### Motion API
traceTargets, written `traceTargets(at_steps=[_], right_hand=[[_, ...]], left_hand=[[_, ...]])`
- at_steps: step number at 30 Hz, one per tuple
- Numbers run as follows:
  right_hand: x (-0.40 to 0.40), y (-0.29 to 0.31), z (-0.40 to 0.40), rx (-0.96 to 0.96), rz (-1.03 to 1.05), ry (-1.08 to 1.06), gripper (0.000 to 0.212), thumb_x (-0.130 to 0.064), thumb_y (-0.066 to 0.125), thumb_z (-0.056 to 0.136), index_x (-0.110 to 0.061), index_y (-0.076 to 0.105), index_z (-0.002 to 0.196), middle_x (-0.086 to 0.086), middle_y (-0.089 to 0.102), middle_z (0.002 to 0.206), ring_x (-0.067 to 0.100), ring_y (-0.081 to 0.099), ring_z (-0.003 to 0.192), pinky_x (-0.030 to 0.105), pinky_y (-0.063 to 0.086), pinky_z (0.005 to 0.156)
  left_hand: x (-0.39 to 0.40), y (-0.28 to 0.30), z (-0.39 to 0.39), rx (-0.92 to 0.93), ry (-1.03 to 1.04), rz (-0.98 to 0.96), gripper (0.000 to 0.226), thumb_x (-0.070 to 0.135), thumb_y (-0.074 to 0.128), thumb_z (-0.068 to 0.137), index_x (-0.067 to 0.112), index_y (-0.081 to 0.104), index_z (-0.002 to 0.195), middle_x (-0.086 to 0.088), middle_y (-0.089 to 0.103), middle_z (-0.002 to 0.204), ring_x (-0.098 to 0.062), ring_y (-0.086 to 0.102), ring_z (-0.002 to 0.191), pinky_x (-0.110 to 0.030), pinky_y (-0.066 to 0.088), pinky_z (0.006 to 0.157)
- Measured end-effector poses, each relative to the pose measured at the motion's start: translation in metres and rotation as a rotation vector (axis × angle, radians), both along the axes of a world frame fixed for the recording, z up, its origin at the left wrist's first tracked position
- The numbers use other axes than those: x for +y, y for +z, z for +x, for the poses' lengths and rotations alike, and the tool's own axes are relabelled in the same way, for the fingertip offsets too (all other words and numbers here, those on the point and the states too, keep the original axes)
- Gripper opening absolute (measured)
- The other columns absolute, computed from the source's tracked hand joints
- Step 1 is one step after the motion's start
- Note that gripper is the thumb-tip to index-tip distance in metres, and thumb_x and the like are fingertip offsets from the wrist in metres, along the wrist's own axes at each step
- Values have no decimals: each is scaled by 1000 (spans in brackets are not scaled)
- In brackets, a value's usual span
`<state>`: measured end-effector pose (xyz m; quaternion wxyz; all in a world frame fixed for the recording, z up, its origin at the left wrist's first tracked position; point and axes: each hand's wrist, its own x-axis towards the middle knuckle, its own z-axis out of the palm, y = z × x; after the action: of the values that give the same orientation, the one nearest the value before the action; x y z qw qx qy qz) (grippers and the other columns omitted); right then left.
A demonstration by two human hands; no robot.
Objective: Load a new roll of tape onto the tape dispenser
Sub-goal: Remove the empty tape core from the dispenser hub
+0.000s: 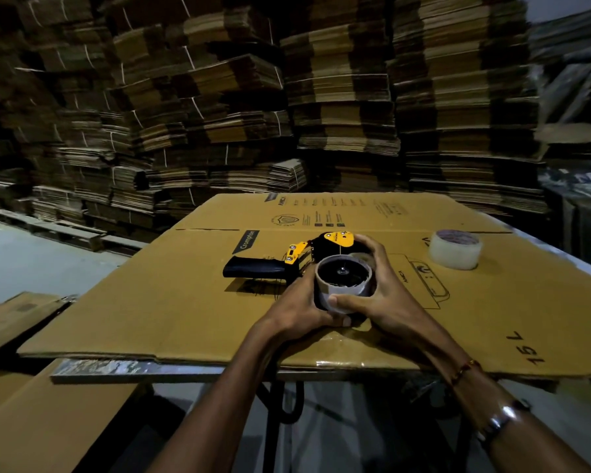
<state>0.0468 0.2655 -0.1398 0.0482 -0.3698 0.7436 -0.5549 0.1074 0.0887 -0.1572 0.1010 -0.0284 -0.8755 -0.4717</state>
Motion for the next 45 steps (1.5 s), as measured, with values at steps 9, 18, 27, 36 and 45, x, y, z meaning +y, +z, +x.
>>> traceTargets(at_steps=[9,18,27,36,45], right_hand=[[1,3,4,-22,-28,12,97,-16,88,70,-46,28,140,-11,51,131,10,56,120,43,51,102],[1,-1,2,-65,-25,-19,108,-30,89,69,-52,16,145,-12,50,133,10,54,122,40,48,105],[-3,-3,2,-22,51,-63,88,-27,91,65,-32,41,138,-13,61,123,4,59,114,38,50,103],[2,5,-6,-151,19,40,75,-16,87,71,-28,47,133,-8,64,120,6,66,107,30,55,90],[1,1,-3,-156,0,9,80,-22,88,69,-29,44,135,-10,63,122,7,64,111,26,55,90]], left_hand=[[2,-1,0,20,7,-15,104,34,91,58,30,36,146,10,57,137,-11,54,126,-43,47,108],[4,-1,1,-1,18,-33,107,44,89,59,33,32,149,9,53,141,-13,52,128,-44,46,108],[3,1,-1,0,12,-39,105,29,91,63,26,31,150,6,55,138,-14,53,127,-40,46,109],[2,-4,-3,-6,38,-64,107,53,87,56,33,32,146,9,53,138,-15,54,126,-46,49,104],[3,-3,-3,-27,38,-79,109,53,86,56,32,30,147,8,52,139,-16,52,126,-46,48,105]])
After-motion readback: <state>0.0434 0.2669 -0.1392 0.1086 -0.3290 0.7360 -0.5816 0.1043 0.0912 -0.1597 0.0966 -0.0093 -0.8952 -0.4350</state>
